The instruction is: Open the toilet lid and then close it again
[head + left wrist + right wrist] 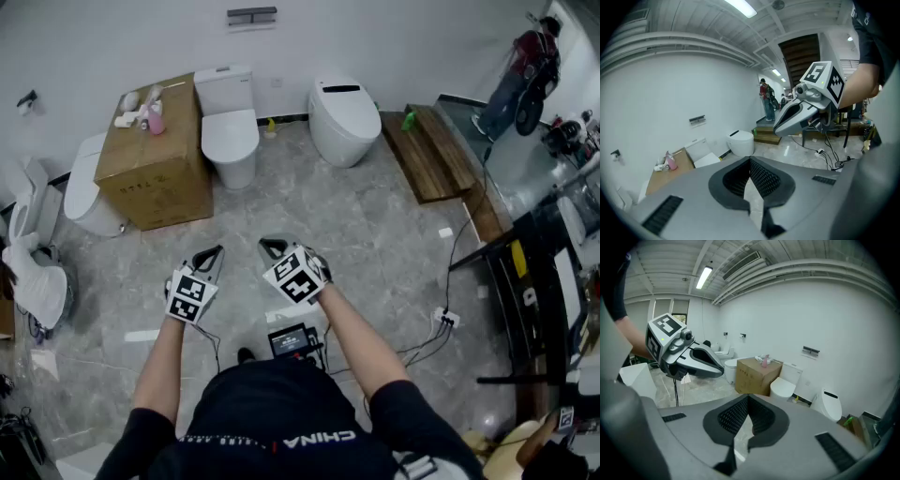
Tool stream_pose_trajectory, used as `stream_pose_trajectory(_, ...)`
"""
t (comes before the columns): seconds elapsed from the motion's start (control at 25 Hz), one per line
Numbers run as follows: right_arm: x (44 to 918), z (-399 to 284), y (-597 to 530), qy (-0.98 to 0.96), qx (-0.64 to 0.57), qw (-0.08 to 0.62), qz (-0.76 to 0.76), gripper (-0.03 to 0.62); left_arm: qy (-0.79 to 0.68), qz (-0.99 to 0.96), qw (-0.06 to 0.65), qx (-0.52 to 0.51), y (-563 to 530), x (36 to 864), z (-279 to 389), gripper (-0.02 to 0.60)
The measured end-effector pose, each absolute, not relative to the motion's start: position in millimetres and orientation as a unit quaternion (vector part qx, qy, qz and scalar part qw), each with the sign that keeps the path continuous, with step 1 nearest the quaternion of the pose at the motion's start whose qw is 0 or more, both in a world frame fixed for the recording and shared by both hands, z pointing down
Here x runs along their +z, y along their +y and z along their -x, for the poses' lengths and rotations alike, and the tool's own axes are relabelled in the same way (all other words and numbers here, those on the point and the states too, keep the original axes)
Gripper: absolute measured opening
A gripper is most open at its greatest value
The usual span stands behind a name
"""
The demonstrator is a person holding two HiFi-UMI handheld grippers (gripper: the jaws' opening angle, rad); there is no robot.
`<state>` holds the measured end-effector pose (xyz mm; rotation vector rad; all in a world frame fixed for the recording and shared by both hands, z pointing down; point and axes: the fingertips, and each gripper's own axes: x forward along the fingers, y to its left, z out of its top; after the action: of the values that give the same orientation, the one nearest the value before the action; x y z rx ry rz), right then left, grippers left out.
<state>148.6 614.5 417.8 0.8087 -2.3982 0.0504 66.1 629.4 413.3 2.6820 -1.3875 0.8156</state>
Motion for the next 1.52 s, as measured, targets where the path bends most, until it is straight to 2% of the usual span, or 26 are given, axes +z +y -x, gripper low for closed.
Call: stream_pose_trajectory(1.52, 432.4, -168.3, 604.9, -0.907, 0.033, 0.3, -0.294, 0.012, -0.434, -0.857, 0.021, 0.278, 619.1, 432.9, -85.6, 0.009)
